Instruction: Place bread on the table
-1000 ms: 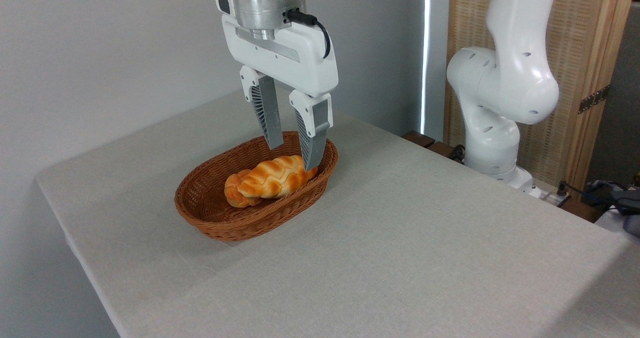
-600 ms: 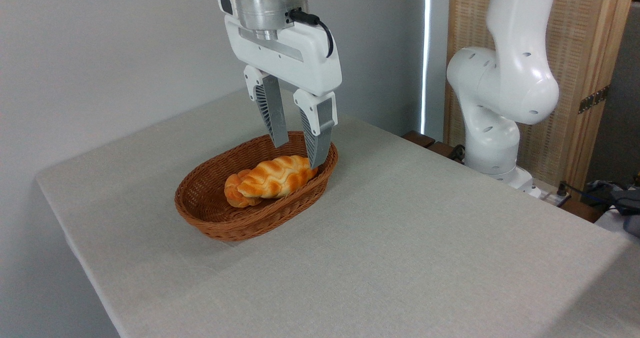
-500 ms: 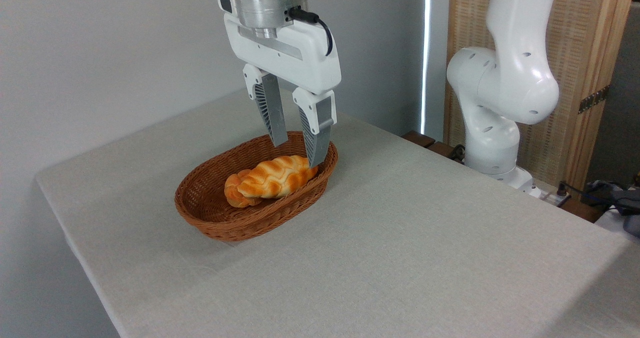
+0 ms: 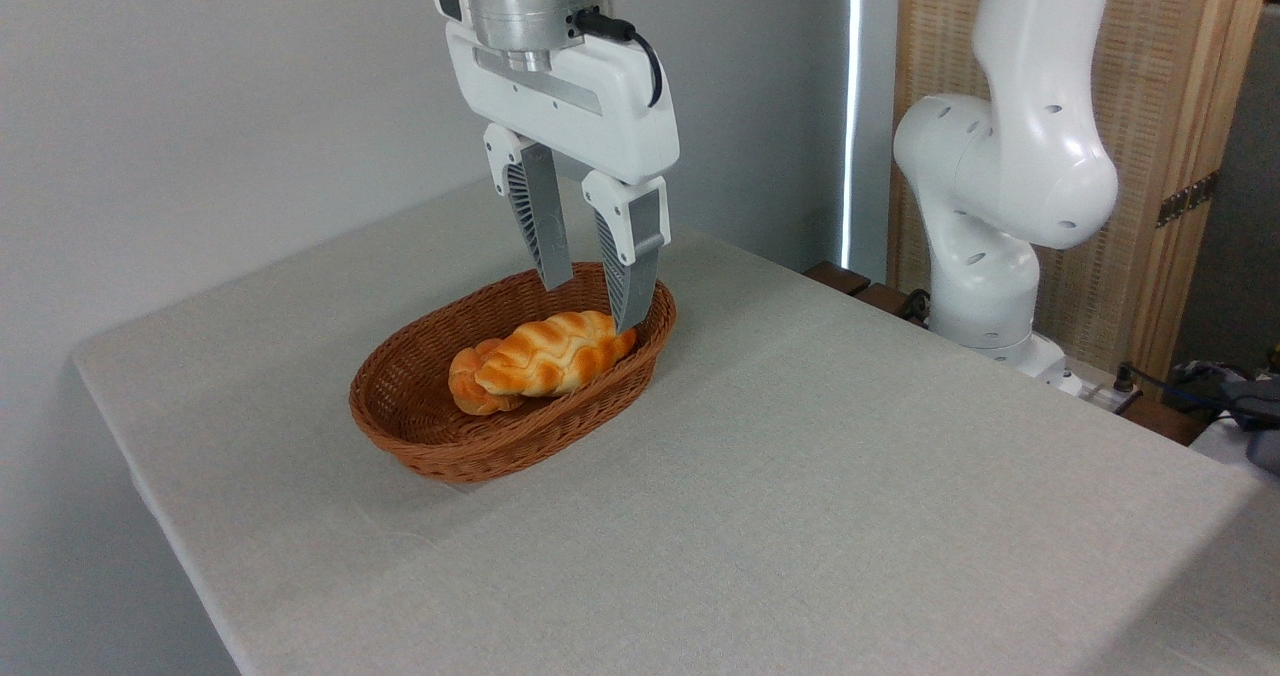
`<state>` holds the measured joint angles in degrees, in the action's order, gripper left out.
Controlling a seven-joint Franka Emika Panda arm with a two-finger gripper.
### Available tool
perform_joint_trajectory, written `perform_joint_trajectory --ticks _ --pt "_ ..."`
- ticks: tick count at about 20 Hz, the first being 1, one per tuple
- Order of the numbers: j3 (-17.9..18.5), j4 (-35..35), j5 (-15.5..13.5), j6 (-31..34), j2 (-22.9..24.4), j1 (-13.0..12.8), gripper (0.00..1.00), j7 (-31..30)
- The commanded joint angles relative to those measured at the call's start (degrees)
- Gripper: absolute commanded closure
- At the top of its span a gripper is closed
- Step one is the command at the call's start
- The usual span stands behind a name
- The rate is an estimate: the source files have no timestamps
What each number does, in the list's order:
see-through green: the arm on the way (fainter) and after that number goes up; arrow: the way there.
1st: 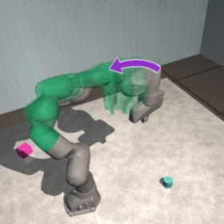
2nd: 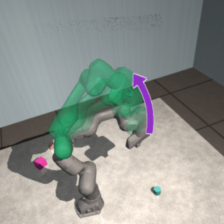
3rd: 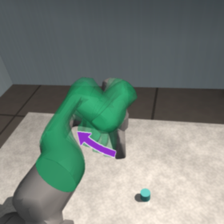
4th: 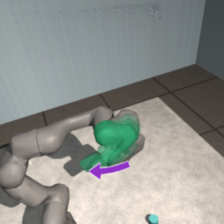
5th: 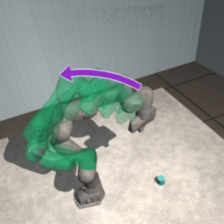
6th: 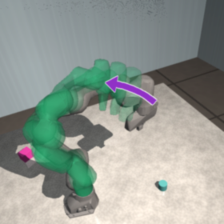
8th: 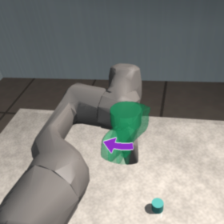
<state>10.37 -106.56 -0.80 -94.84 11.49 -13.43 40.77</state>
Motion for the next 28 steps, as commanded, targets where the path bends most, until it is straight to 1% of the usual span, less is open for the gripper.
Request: perform_joint_trajectory --ticks 1,15,26,28 --pt "0.35 0.74 0.36 1.86 0.38 -0.54 0.0 0.8" --pt "0.79 0.74 0.36 2.65 0.38 -0.46 0.0 0.89" --pt "0.71 0.65 0.27 7.74 -0.06 -0.37 0.0 1.06" --pt "0.44 0.56 0.36 7.66 -0.33 -0.63 0.0 1.06"
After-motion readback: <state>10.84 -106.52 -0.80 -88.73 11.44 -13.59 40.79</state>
